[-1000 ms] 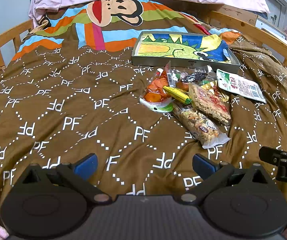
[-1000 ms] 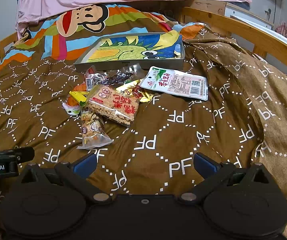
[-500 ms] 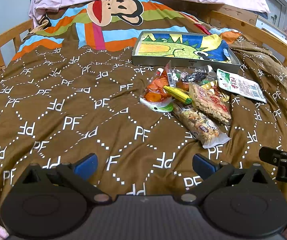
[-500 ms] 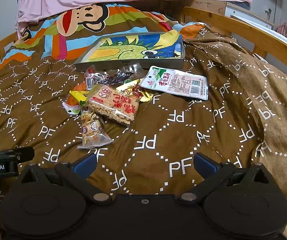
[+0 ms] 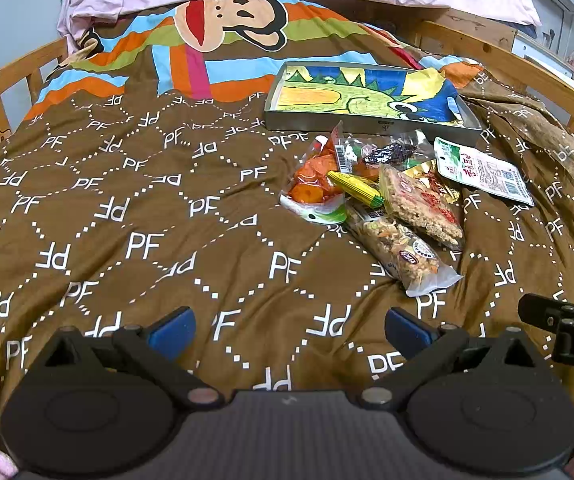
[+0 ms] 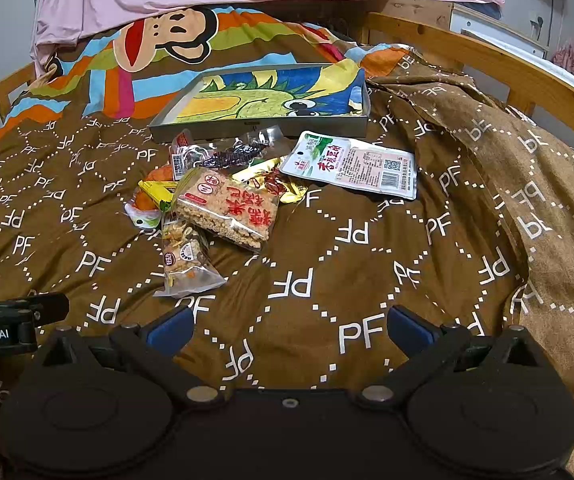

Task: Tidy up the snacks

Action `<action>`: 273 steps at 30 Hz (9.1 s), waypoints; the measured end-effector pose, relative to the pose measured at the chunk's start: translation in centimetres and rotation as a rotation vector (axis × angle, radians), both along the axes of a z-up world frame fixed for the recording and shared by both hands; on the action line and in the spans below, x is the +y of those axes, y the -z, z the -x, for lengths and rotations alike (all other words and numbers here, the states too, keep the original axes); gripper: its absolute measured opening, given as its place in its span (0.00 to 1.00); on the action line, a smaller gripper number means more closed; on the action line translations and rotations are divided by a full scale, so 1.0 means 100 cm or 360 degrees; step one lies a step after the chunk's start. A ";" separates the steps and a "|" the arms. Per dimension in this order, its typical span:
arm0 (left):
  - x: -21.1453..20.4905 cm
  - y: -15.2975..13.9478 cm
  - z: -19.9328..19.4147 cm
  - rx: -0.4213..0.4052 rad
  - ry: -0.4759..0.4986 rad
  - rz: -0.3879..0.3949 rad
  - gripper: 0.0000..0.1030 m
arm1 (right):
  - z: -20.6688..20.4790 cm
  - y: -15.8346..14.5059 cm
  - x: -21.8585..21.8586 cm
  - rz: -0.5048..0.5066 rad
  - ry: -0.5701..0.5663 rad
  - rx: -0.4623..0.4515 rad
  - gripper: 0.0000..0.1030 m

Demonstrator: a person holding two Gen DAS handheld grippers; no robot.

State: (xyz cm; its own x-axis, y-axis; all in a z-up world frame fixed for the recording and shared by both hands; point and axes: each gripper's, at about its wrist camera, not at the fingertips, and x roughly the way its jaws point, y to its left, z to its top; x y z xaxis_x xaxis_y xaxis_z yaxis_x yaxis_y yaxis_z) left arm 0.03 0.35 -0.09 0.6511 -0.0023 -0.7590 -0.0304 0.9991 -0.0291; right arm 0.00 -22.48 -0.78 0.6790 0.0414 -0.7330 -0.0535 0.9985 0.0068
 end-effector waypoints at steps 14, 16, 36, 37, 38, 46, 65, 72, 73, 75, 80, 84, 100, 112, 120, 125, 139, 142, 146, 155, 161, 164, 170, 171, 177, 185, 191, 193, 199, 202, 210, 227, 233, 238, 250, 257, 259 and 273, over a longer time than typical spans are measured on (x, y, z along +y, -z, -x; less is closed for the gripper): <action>0.002 0.003 0.002 -0.0007 -0.0020 -0.0001 1.00 | 0.000 0.000 0.000 0.0000 0.0000 0.0001 0.99; 0.002 0.003 0.002 -0.0008 -0.0019 -0.0006 1.00 | 0.000 -0.001 0.000 0.0000 0.0000 0.0002 0.99; 0.002 -0.009 -0.008 -0.0098 -0.0063 -0.0001 1.00 | 0.000 -0.009 -0.005 -0.0069 0.0016 -0.0058 0.99; 0.003 -0.010 -0.009 -0.0109 -0.0067 -0.0004 1.00 | -0.001 -0.009 -0.006 -0.0081 0.0018 -0.0064 0.99; 0.003 -0.011 -0.011 -0.0120 -0.0069 -0.0007 1.00 | -0.001 -0.010 -0.007 -0.0095 0.0017 -0.0070 0.99; 0.005 -0.020 -0.039 -0.0174 -0.0043 -0.0017 1.00 | -0.010 -0.019 -0.009 -0.0130 0.0000 -0.0236 0.99; 0.011 0.016 -0.106 -0.0145 0.0190 0.0067 1.00 | -0.077 0.009 -0.018 -0.0024 -0.0215 -0.0419 0.99; -0.004 0.021 -0.138 -0.0116 0.0469 0.0046 1.00 | -0.084 0.027 -0.004 0.0163 -0.0386 -0.0411 0.99; -0.005 0.023 -0.142 -0.0113 0.0490 0.0053 1.00 | -0.085 0.030 -0.002 0.0189 -0.0411 -0.0408 0.99; -0.005 0.027 -0.150 -0.0100 0.0509 0.0079 1.00 | -0.086 0.035 0.004 0.0235 -0.0447 -0.0403 0.99; 0.000 0.034 -0.168 -0.0063 0.0560 0.0168 1.00 | -0.088 0.051 0.022 0.0393 -0.0551 -0.0416 0.99; 0.003 0.036 -0.176 -0.0048 0.0608 0.0190 1.00 | -0.089 0.063 0.035 0.0519 -0.0639 -0.0414 0.98; -0.002 0.039 -0.174 -0.0056 0.0712 0.0206 1.00 | -0.089 0.078 0.058 0.0816 -0.0773 -0.0516 0.93; -0.015 0.040 -0.168 -0.0064 0.0794 0.0158 1.00 | -0.095 0.087 0.064 0.0826 -0.0791 -0.0579 0.94; -0.013 0.035 -0.167 -0.0109 0.0806 0.0125 1.00 | -0.095 0.078 0.064 0.0811 -0.0865 -0.0628 0.68; -0.015 0.034 -0.166 -0.0154 0.0802 0.0058 1.00 | -0.096 0.073 0.063 0.0866 -0.0747 -0.0707 0.65; -0.063 0.036 -0.185 -0.0013 0.1137 -0.0309 0.96 | -0.131 0.066 0.024 0.0519 -0.0537 -0.0543 0.52; -0.071 0.041 -0.191 0.0091 0.1217 -0.0379 0.90 | -0.136 0.061 0.017 0.0444 -0.0548 -0.0502 0.51; -0.073 0.041 -0.205 0.0208 0.1203 -0.0384 0.83 | -0.141 0.057 0.013 0.0352 -0.0604 -0.0435 0.45; -0.089 0.043 -0.215 0.0388 0.1123 -0.0459 0.59 | -0.147 0.061 0.016 0.0485 -0.0812 -0.0468 0.48; -0.111 0.046 -0.223 0.0515 0.1169 -0.0610 0.52 | -0.159 0.058 0.010 0.0460 -0.0786 -0.0424 0.24; -0.121 0.053 -0.234 0.0620 0.1183 -0.0652 0.53 | -0.164 0.059 0.004 0.0403 -0.0742 -0.0370 0.24; -0.122 0.064 -0.258 0.0765 0.1073 -0.0554 0.50 | -0.161 0.062 -0.004 0.0280 -0.0683 -0.0409 0.24; -0.121 0.063 -0.261 0.0784 0.1068 -0.0540 0.50 | -0.159 0.062 -0.005 0.0260 -0.0683 -0.0426 0.23; -0.120 0.053 -0.264 0.0870 0.1088 -0.0535 0.50 | -0.169 0.054 -0.020 0.0065 -0.0615 -0.0395 0.21; -0.103 0.044 -0.234 0.0679 0.1092 -0.0411 0.49 | -0.150 0.045 -0.012 0.0120 -0.0614 -0.0428 0.21; -0.082 0.035 -0.204 0.0463 0.0888 -0.0191 0.50 | -0.117 0.038 0.014 0.0412 -0.0669 -0.0505 0.21; -0.073 0.031 -0.190 0.0434 0.0833 -0.0121 0.50 | -0.110 0.036 0.017 0.0456 -0.0661 -0.0505 0.21; -0.056 0.009 -0.154 0.0243 0.0796 -0.0048 0.50 | -0.101 0.023 0.029 0.0603 -0.0637 -0.0497 0.21; -0.045 -0.004 -0.148 0.0157 0.0769 0.0030 0.50 | -0.099 0.008 0.038 0.0647 -0.0609 -0.0453 0.21; -0.011 -0.048 -0.165 -0.0046 0.0638 0.0084 0.50 | -0.116 -0.053 0.067 0.0575 -0.0477 -0.0384 0.21; 0.011 -0.053 -0.320 -0.0263 0.0376 0.0207 0.50 | -0.279 -0.068 0.053 0.0110 -0.0135 -0.0513 0.21; -0.005 -0.005 -0.369 -0.0214 0.0370 0.0240 0.50 | -0.322 -0.021 0.042 0.0125 -0.0072 -0.0441 0.21; -0.014 0.023 -0.392 -0.0156 0.0375 0.0230 0.50 | -0.349 0.007 0.040 0.0070 -0.0022 -0.0370 0.21; -0.018 0.052 -0.415 -0.0074 0.0350 0.0167 0.50 | -0.378 0.039 0.048 0.0001 -0.0044 -0.0302 0.23; -0.027 0.059 -0.414 -0.0058 0.0354 0.0136 0.50 | -0.378 0.038 0.036 -0.0062 0.0000 -0.0291 0.24; -0.030 0.062 -0.413 -0.0040 0.0351 0.0122 0.52 | -0.377 0.037 0.032 -0.0052 0.0014 -0.0297 0.29; -0.027 0.040 -0.382 -0.0124 0.0196 0.0087 0.97 | -0.358 0.031 0.001 -0.0012 0.0084 -0.0332 0.92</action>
State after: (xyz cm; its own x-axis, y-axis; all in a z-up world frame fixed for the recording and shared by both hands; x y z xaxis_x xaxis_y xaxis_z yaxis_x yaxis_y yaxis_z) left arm 38.19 -2.30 -4.07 0.7004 -0.1258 -0.7026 0.0969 0.9920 -0.0809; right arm 35.78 -22.36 -3.86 0.8172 0.0069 -0.5763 -0.0022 1.0000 0.0087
